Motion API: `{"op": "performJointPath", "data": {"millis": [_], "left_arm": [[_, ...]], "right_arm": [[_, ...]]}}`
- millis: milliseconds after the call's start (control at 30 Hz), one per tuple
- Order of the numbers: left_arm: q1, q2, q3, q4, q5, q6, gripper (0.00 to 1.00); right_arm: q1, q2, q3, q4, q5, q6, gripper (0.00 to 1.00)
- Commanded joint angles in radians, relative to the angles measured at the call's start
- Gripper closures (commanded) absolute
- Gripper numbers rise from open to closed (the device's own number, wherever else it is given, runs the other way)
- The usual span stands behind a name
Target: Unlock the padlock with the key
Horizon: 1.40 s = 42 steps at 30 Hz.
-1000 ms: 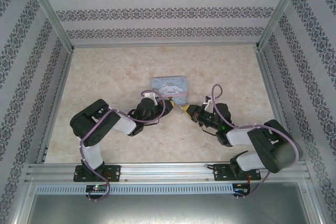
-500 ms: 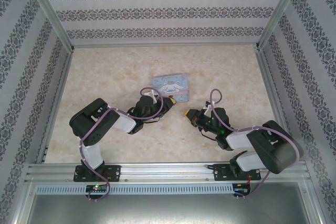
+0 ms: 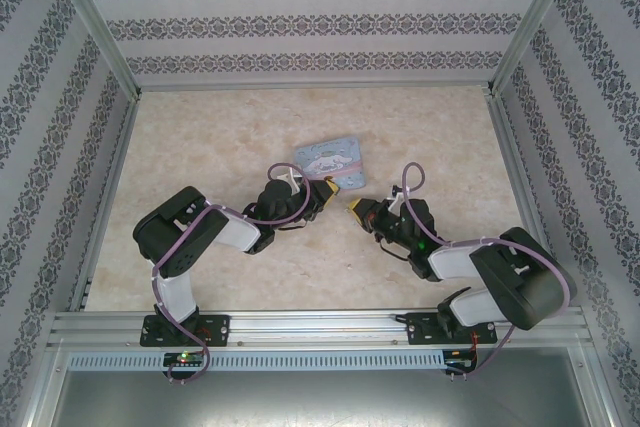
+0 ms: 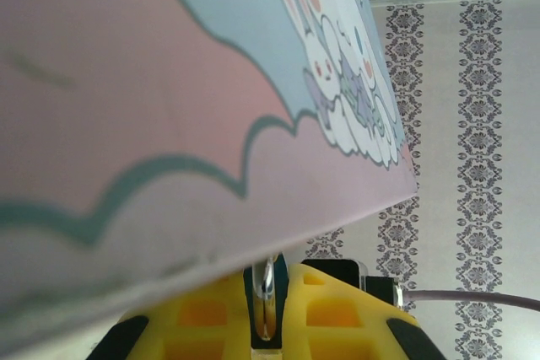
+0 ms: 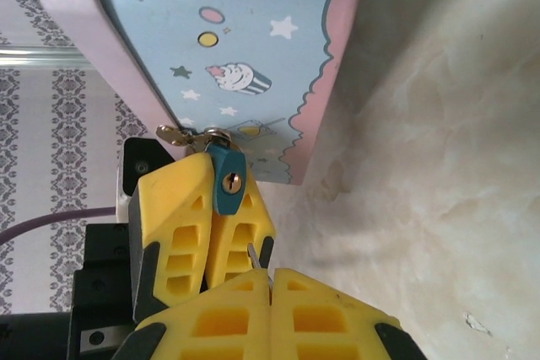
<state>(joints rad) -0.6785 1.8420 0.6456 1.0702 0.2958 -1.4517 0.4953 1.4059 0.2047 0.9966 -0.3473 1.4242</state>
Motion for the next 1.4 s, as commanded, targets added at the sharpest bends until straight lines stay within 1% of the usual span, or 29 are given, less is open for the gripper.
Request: {"op": "performJointPath", "data": {"millis": [0, 467, 833, 1367], "left_arm": [[0.013, 0.011, 0.026, 0.093, 0.022, -0.020, 1.00], [0.013, 0.014, 0.019, 0.102, 0.024, -0.012, 1.00], [0.013, 0.020, 0.017, 0.105, 0.022, -0.010, 1.00], [0.013, 0.033, 0.017, 0.117, 0.024, -0.009, 1.00]], "right_arm": [[0.010, 0.026, 0.031, 0.023, 0.019, 0.013, 1.00], [0.002, 0.074, 0.074, 0.023, 0.014, 0.011, 1.00], [-0.021, 0.073, 0.083, 0.015, -0.002, 0.007, 1.00], [-0.023, 0.086, 0.116, 0.007, -0.018, 0.004, 1.00]]}}
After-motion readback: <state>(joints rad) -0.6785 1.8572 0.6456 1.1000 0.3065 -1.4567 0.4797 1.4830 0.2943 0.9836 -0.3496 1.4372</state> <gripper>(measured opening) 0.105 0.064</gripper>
